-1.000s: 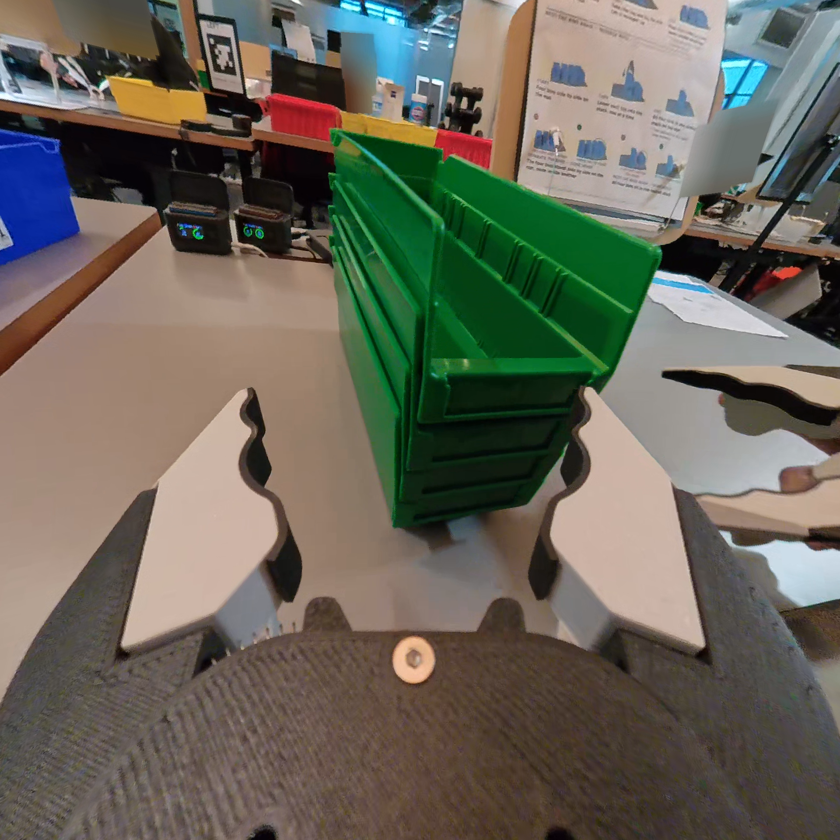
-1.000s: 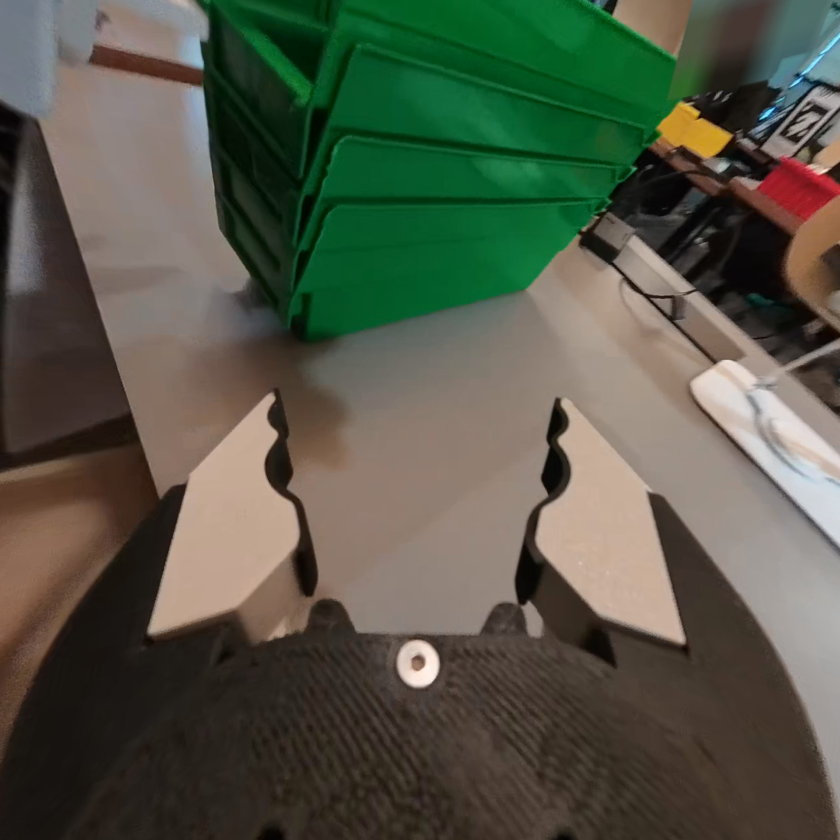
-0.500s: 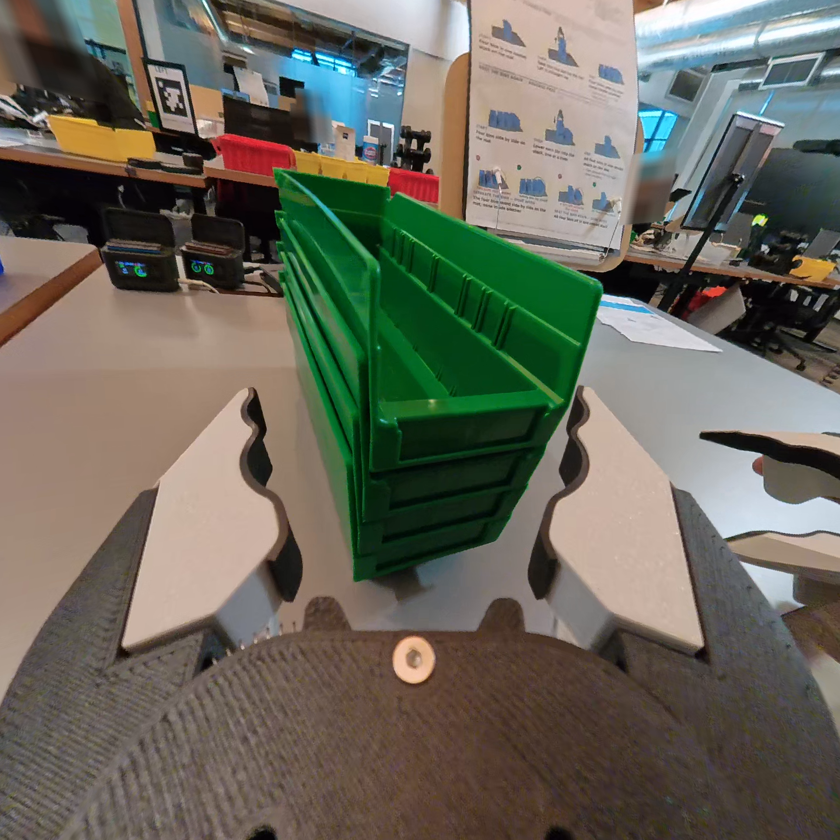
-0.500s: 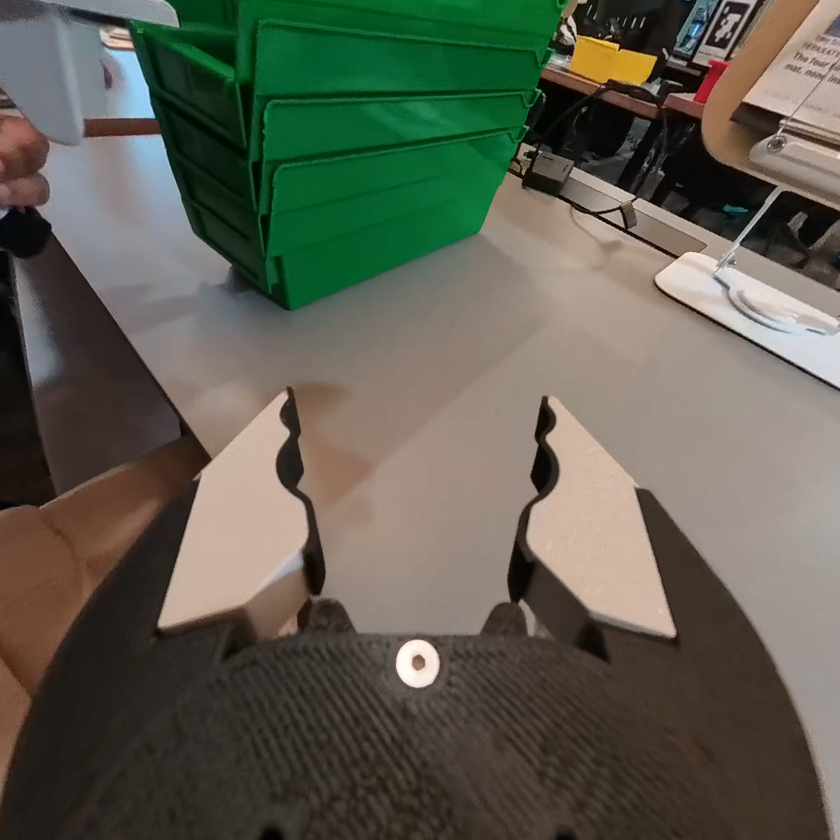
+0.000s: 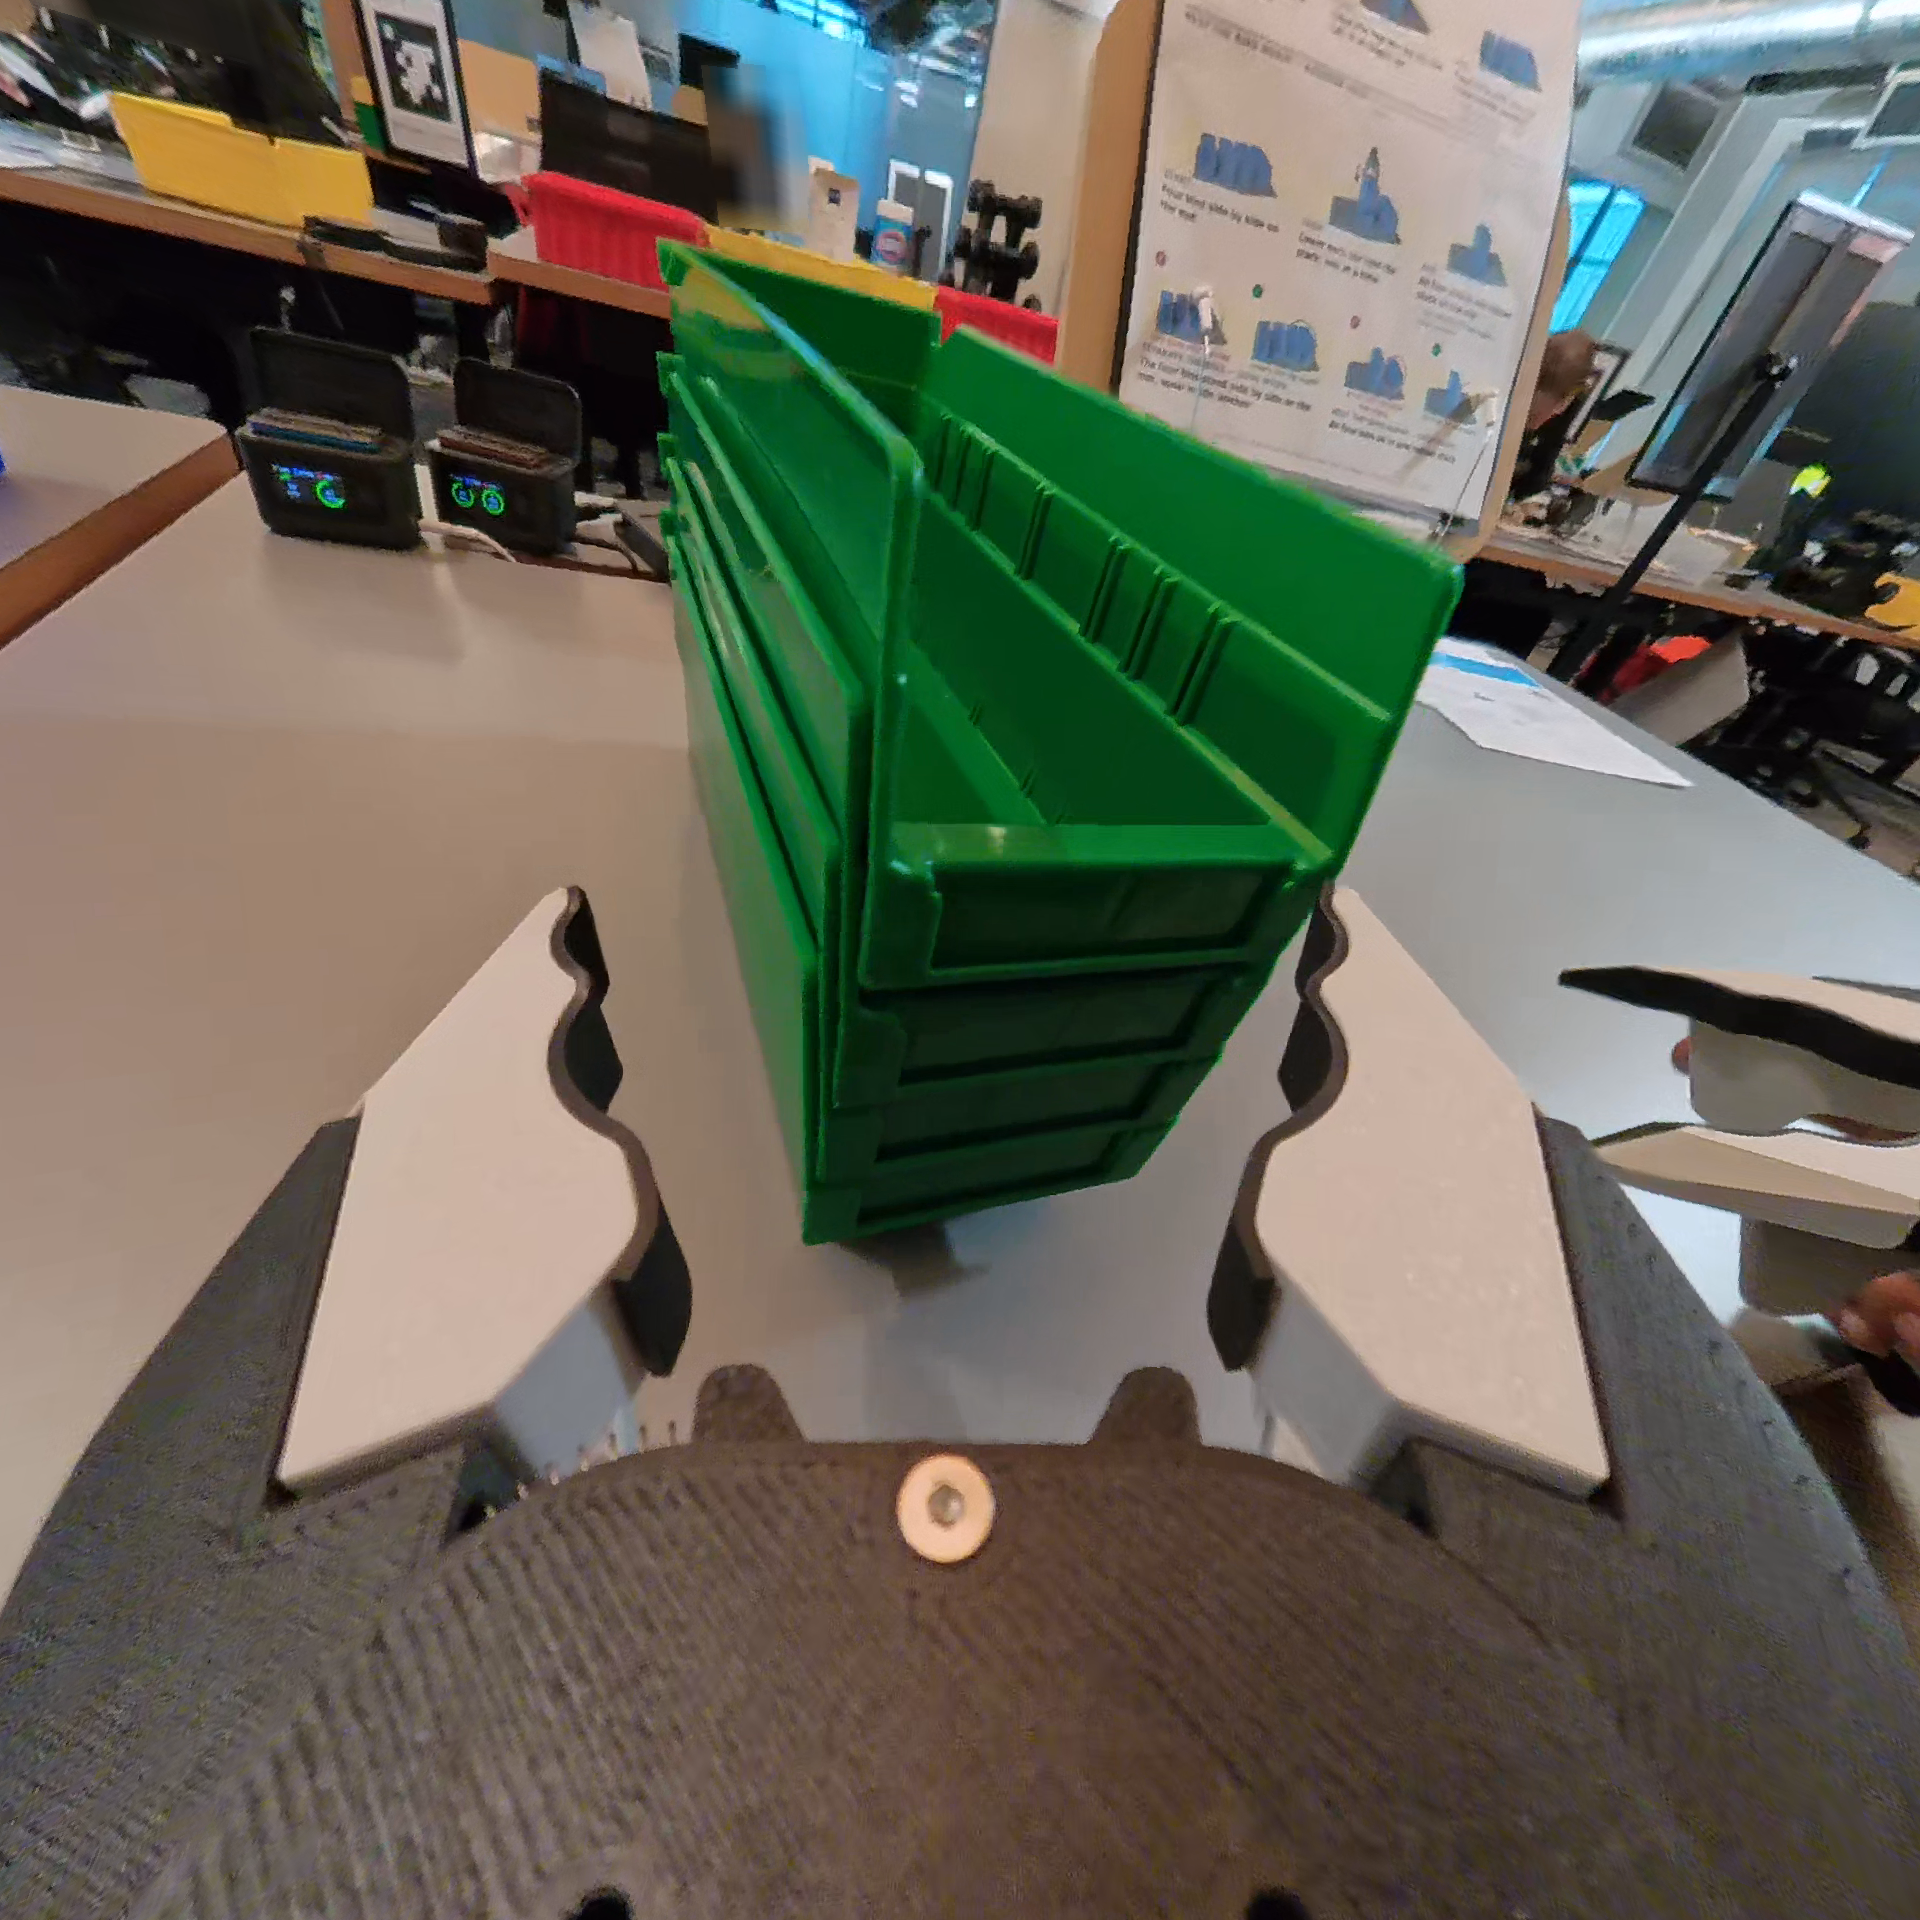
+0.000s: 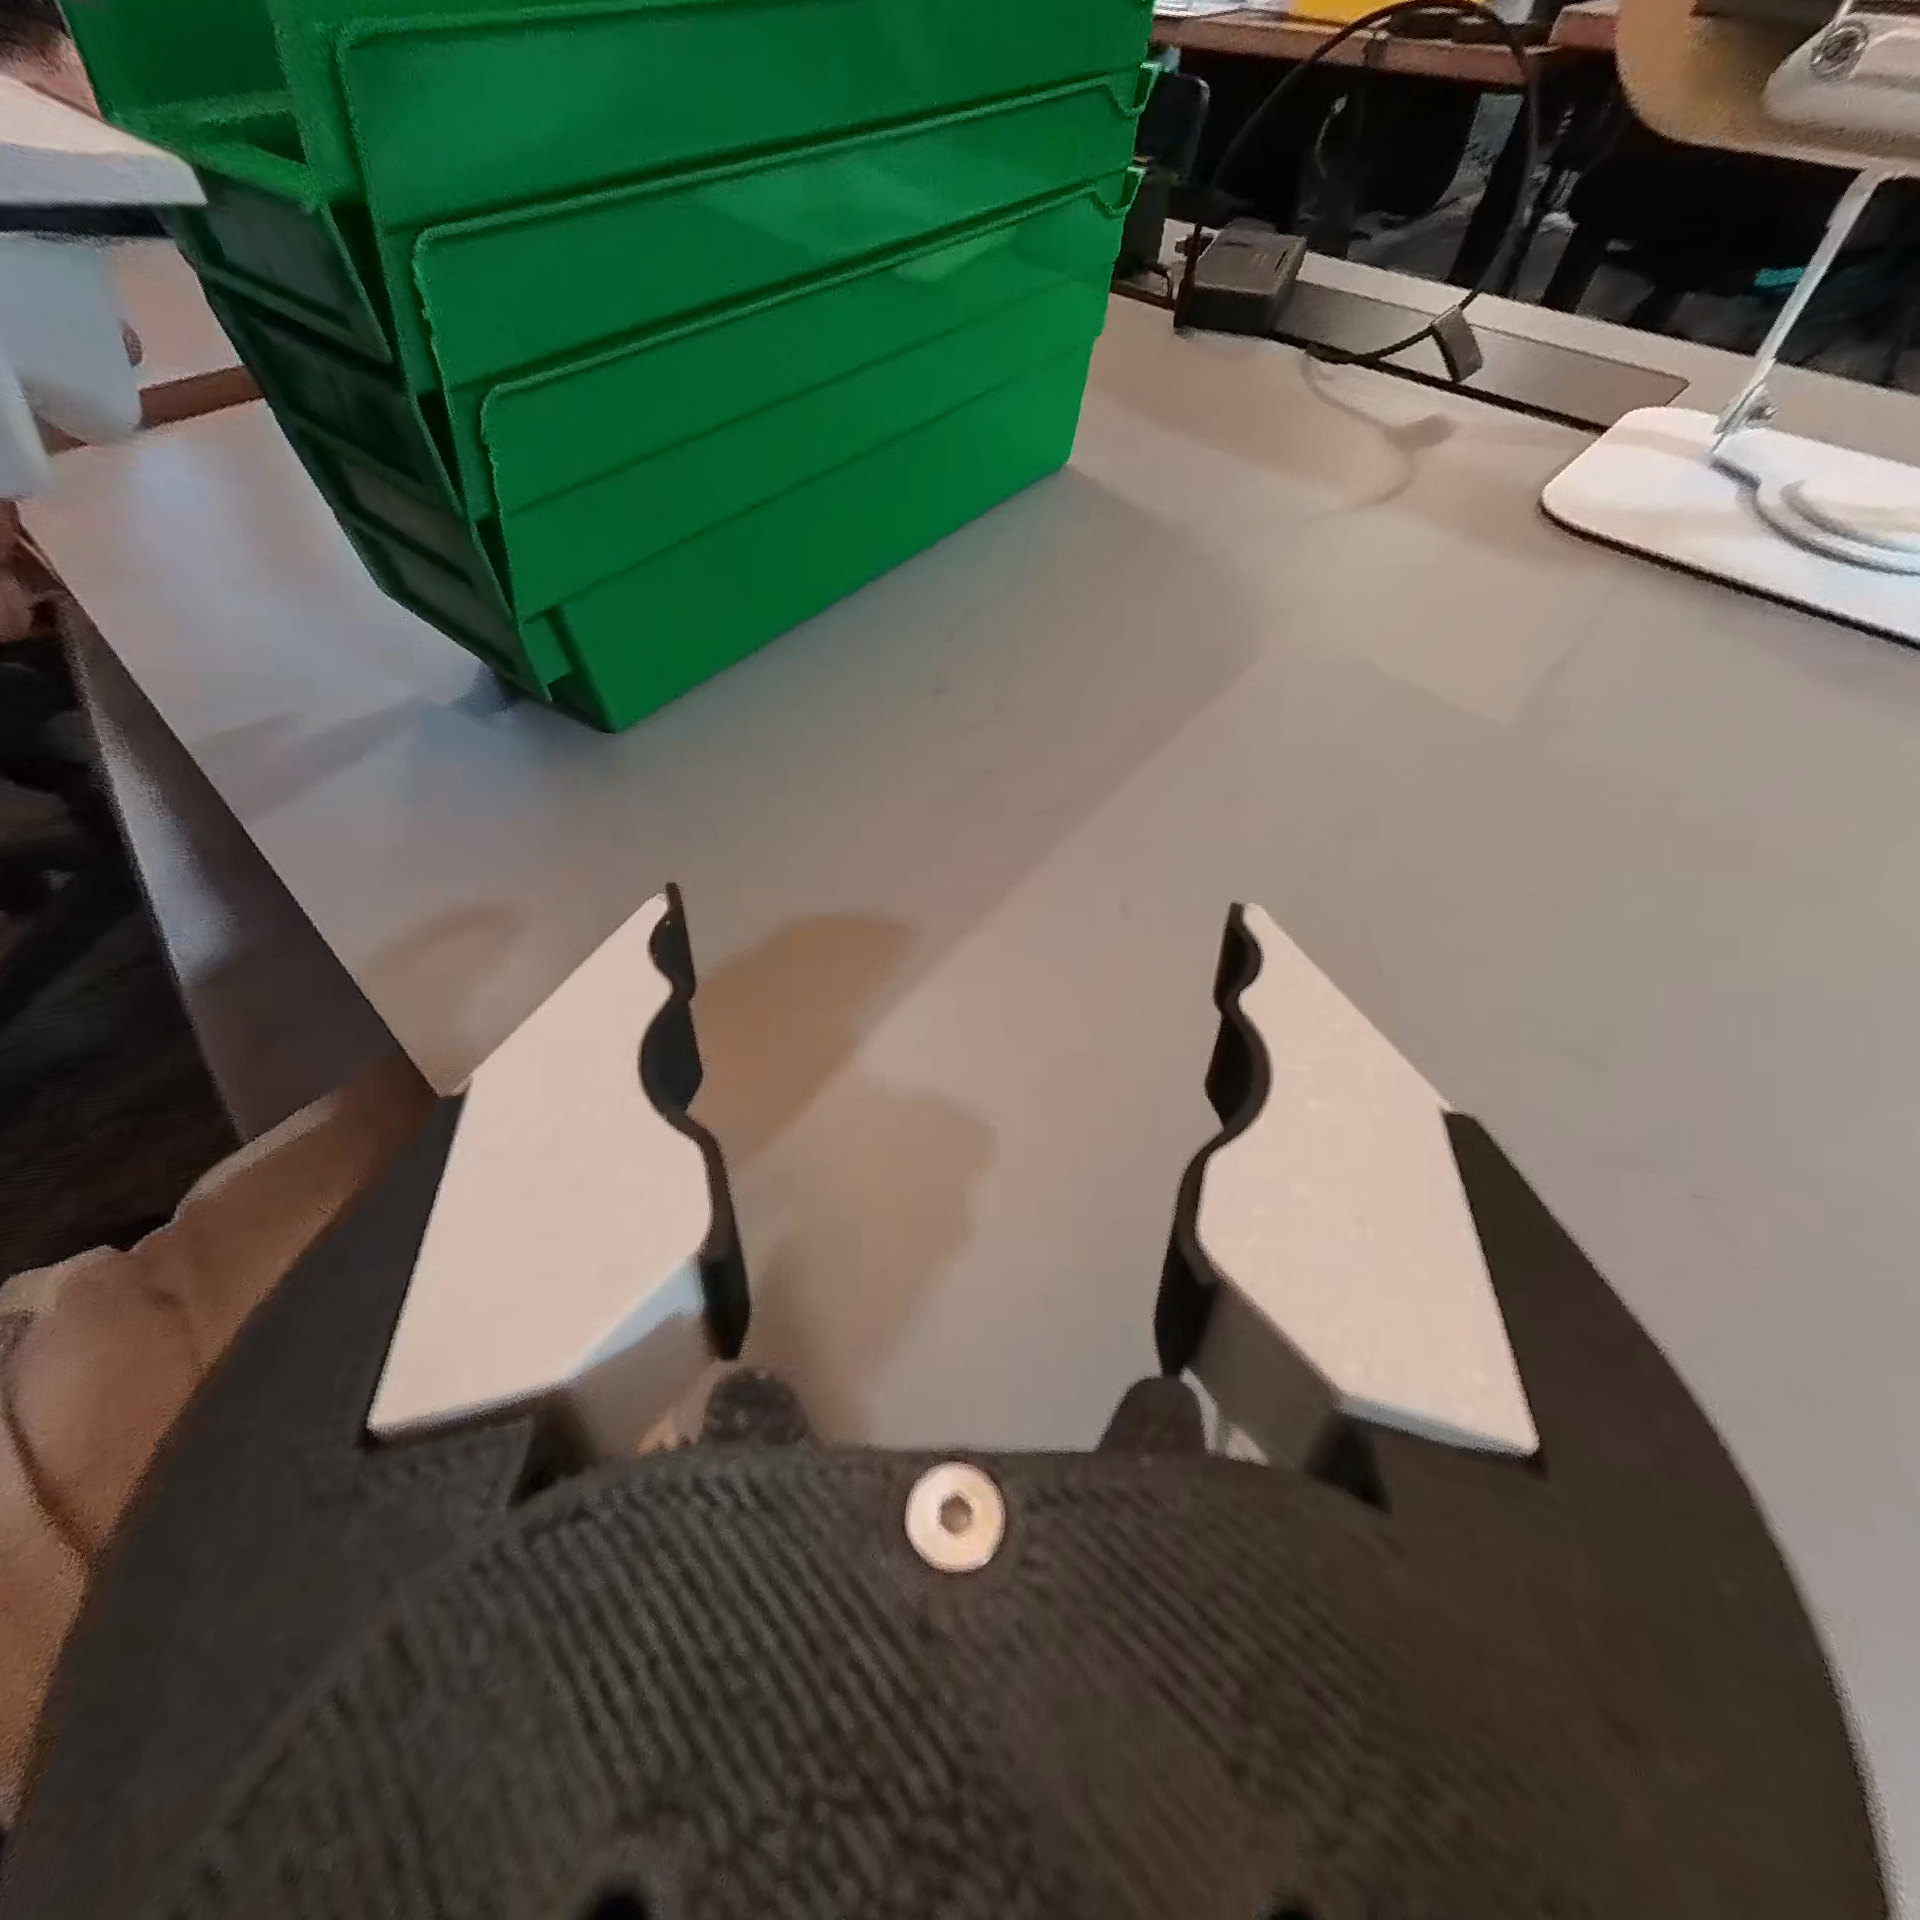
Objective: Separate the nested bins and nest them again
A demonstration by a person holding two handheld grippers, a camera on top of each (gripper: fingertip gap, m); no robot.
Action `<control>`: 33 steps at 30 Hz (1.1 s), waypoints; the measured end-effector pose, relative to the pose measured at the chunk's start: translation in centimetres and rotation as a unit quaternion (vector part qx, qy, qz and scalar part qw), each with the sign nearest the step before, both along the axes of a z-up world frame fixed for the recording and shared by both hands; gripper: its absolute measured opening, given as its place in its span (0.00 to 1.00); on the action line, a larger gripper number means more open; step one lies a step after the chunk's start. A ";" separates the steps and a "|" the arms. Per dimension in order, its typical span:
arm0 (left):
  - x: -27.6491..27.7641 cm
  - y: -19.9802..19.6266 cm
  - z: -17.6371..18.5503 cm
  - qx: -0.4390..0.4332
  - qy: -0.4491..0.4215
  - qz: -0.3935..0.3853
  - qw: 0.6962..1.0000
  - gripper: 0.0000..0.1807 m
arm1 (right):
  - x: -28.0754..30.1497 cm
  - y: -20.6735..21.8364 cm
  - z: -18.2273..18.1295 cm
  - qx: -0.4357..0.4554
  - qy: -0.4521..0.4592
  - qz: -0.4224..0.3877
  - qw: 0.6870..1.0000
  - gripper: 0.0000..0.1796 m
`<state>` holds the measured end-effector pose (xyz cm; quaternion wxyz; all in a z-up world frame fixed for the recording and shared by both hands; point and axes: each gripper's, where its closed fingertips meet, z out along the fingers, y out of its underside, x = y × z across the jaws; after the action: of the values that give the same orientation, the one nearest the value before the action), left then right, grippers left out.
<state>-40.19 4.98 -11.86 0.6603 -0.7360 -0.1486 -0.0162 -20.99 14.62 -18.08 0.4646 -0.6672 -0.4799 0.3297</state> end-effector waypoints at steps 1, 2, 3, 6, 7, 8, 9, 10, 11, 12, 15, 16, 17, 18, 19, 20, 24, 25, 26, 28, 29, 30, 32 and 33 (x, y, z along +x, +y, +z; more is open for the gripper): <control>0.2 0.0 0.4 0.007 0.002 0.005 1.000 0.72 | 0.0 0.0 0.1 -0.005 0.004 0.002 1.000 0.56; 0.1 -0.2 0.9 0.012 0.007 0.016 1.000 0.72 | 0.1 0.0 0.2 -0.011 0.009 0.005 1.000 0.56; -0.3 -0.5 1.4 0.009 0.012 0.033 0.999 0.72 | 0.1 0.0 0.2 -0.017 0.013 0.008 1.000 0.56; -2.7 -1.8 3.0 -0.035 0.004 0.106 0.994 0.71 | 1.6 0.2 -0.5 -0.032 -0.004 0.003 0.999 0.56; -2.8 -1.7 3.8 -0.052 -0.004 0.100 0.994 0.71 | 2.5 0.3 -0.7 -0.042 -0.006 -0.005 0.999 0.55; -2.7 -1.4 4.5 -0.075 -0.013 0.087 0.993 0.71 | 3.4 0.0 -0.5 -0.054 0.002 -0.003 0.999 0.53; -2.5 -0.9 5.1 -0.107 -0.020 0.064 0.992 0.72 | 4.2 -0.4 -0.1 -0.064 0.015 0.005 0.998 0.52; -2.3 -0.3 5.6 -0.142 -0.021 0.044 0.989 0.74 | 5.0 -0.7 0.4 -0.072 0.028 0.012 0.997 0.52; -2.6 0.3 6.1 -0.174 -0.017 0.036 0.984 0.74 | 5.7 -0.8 0.9 -0.077 0.035 0.017 0.996 0.52; -2.8 1.0 6.8 -0.200 -0.010 0.027 0.979 0.73 | 6.3 -0.8 1.3 -0.076 0.038 0.020 0.996 0.52; -2.8 4.4 8.6 -0.269 -0.001 -0.001 0.963 0.74 | 7.8 -0.8 2.9 -0.059 0.045 0.027 0.997 0.52; -2.8 5.6 8.7 -0.297 -0.005 -0.008 0.955 0.73 | 8.0 -0.9 3.7 -0.052 0.056 0.033 0.996 0.53; -2.7 6.7 8.4 -0.329 -0.014 -0.016 0.944 0.74 | 8.0 -1.1 4.6 -0.049 0.071 0.039 0.996 0.53; -2.7 7.8 7.9 -0.359 -0.026 -0.022 0.933 0.74 | 7.9 -1.3 5.4 -0.050 0.086 0.047 0.994 0.53; -3.1 8.7 7.3 -0.386 -0.034 -0.014 0.922 0.74 | 7.7 -1.7 6.0 -0.057 0.097 0.057 0.992 0.54; -3.6 9.4 6.5 -0.414 -0.038 -0.008 0.909 0.75 | 7.6 -2.3 6.5 -0.064 0.105 0.070 0.990 0.54; -4.2 10.4 3.6 -0.515 -0.064 -0.006 0.855 0.75 | 7.1 -3.8 7.4 -0.060 0.113 0.100 0.987 0.54; -4.4 10.2 3.2 -0.536 -0.058 -0.006 0.842 0.76 | 6.9 -4.0 7.6 -0.057 0.112 0.106 0.986 0.54; -4.2 10.3 3.0 -0.544 -0.056 -0.014 0.837 0.76 | 6.8 -4.3 7.6 -0.056 0.110 0.111 0.986 0.54; -3.9 10.5 3.2 -0.550 -0.052 -0.027 0.833 0.66 | 6.8 -4.8 7.7 -0.056 0.110 0.117 0.985 0.54; -3.9 10.4 3.2 -0.558 -0.046 -0.032 0.828 0.64 | 6.8 -4.9 7.8 -0.056 0.111 0.119 0.985 0.54; -3.9 10.3 3.3 -0.562 -0.051 -0.033 0.825 0.63 | 6.8 -5.0 8.0 -0.055 0.112 0.121 0.985 0.54; -4.0 10.2 3.4 -0.564 -0.057 -0.035 0.823 0.61 | 6.6 -5.0 8.0 -0.052 0.112 0.122 0.985 0.53; -4.0 10.2 3.5 -0.566 -0.054 -0.037 0.822 0.60 | 6.6 -4.9 7.8 -0.052 0.109 0.121 0.985 0.53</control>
<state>-44.22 15.19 -8.40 0.1175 -0.9831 -0.1400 0.0070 -14.43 9.73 -10.25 0.4358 -0.5876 -0.4858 0.4783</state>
